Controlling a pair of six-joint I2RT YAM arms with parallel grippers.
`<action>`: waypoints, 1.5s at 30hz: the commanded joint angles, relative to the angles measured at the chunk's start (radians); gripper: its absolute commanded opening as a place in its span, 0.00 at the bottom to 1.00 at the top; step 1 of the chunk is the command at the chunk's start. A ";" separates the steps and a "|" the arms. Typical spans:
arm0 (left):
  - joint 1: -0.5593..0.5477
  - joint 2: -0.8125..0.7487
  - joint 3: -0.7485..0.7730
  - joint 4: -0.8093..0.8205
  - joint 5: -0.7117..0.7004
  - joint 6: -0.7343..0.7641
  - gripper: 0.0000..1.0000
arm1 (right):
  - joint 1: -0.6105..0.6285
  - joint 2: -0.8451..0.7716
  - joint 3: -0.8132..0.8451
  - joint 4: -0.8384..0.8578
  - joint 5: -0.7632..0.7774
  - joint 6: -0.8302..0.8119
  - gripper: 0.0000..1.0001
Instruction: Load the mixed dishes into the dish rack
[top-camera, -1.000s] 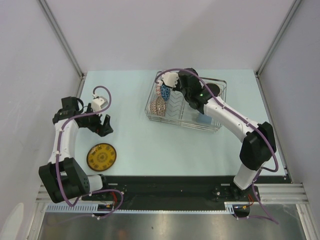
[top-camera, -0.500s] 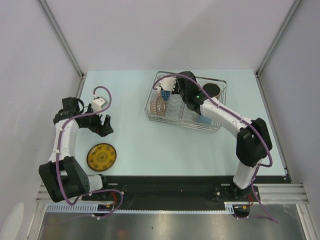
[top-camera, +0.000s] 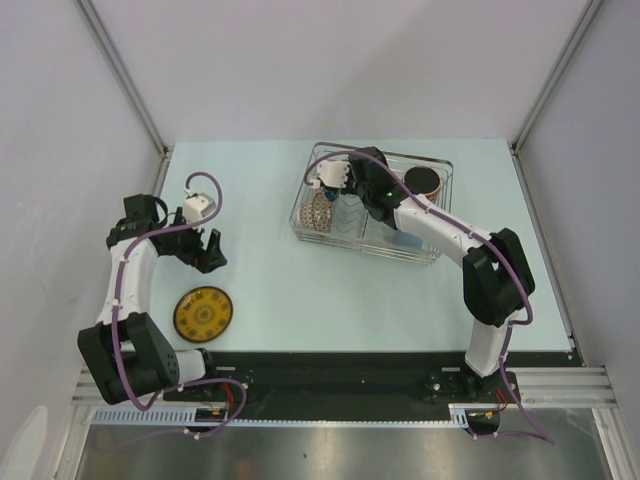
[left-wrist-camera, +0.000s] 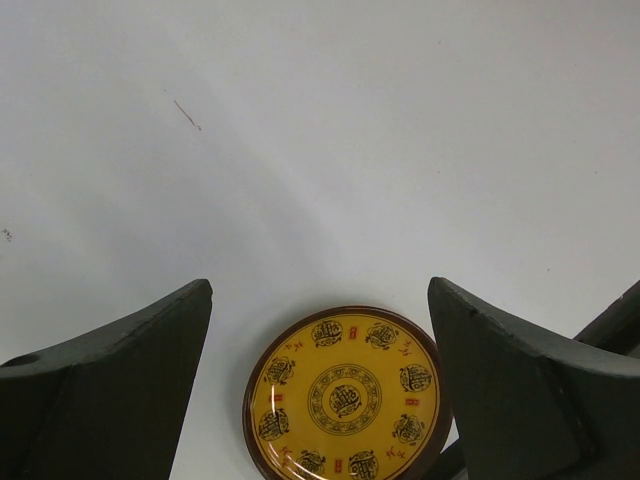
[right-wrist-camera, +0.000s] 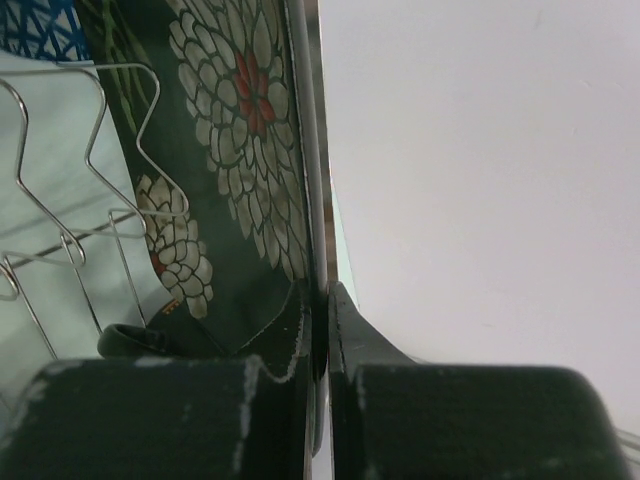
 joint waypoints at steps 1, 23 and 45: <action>0.015 -0.005 0.006 0.012 0.049 0.000 0.94 | -0.023 -0.004 0.028 0.168 0.034 0.016 0.00; 0.020 -0.009 -0.006 0.018 0.054 0.001 0.94 | -0.006 -0.030 0.005 0.211 0.170 0.119 0.74; 0.231 -0.020 0.067 -0.221 -0.011 0.324 0.95 | 0.293 -0.423 0.019 -0.349 -0.067 1.123 1.00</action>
